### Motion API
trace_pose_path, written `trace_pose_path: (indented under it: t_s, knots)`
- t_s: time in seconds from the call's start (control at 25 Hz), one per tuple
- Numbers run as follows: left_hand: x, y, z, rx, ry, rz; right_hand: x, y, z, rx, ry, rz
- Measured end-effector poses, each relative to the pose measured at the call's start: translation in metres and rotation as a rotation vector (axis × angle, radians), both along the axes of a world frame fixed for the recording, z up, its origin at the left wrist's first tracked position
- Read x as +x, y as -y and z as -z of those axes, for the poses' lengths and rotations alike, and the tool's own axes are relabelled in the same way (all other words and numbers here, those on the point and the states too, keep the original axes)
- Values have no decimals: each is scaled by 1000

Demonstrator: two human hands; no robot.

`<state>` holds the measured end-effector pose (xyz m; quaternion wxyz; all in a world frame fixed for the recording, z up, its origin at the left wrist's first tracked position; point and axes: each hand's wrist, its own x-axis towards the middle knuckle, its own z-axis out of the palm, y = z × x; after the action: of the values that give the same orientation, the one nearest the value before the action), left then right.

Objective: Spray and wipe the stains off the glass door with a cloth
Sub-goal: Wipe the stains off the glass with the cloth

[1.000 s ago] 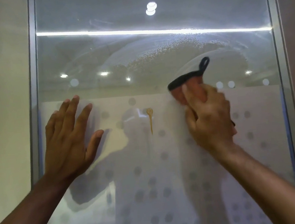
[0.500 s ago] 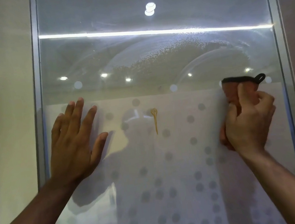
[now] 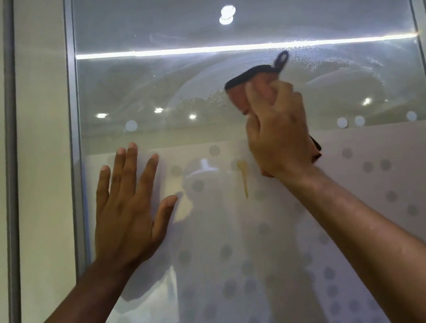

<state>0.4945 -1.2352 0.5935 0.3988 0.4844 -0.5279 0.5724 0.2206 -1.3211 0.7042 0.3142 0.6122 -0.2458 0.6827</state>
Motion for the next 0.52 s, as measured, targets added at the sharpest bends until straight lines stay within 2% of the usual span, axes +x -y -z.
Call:
trace_pose_path:
  t_s: [0.16, 0.4, 0.52]
  knots:
    - [0, -3, 0, -16, -13, 168, 29, -15, 24, -104, -332, 31]
    - [5, -12, -1, -32, -94, 583, 54, -28, 119, -185, -632, -43]
    - [5, -18, -1, -19, -134, 667, 44, -27, 147, -185, -710, -65]
